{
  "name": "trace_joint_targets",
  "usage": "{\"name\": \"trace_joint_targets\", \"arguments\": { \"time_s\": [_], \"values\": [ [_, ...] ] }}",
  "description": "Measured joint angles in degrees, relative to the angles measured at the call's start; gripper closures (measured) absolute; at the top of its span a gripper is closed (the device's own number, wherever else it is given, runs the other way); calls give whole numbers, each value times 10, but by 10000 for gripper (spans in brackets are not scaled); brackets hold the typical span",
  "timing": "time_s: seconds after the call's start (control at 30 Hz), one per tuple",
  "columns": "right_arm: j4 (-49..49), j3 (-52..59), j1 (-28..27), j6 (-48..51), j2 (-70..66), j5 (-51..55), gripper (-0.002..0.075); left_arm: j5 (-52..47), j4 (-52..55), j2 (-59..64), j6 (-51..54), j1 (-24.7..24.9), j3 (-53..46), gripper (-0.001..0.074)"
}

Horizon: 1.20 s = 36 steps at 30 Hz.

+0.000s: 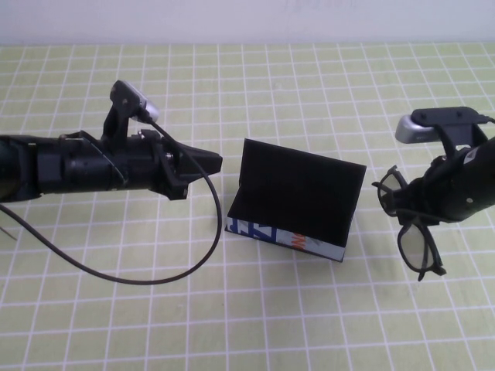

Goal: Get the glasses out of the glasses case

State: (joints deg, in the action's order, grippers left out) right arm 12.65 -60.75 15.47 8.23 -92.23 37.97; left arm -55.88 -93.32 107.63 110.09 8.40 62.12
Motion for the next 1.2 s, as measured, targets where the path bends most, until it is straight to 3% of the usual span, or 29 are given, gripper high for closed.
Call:
{"name": "trace_joint_targets", "arguments": {
  "time_s": [0.4,0.67,0.77,1.2],
  "values": [
    [17,0,0,-1,-84,-46,696,1,0,0,0,0,0,739],
    [18,0,0,-1,-92,-49,503,2,1,0,-8,0,0,739],
    [18,0,0,-1,-86,-44,475,2,3,0,-20,0,0,739],
    [-60,0,0,-85,162,127,469,27,26,-53,-166,0,-4,739]
  ]
}}
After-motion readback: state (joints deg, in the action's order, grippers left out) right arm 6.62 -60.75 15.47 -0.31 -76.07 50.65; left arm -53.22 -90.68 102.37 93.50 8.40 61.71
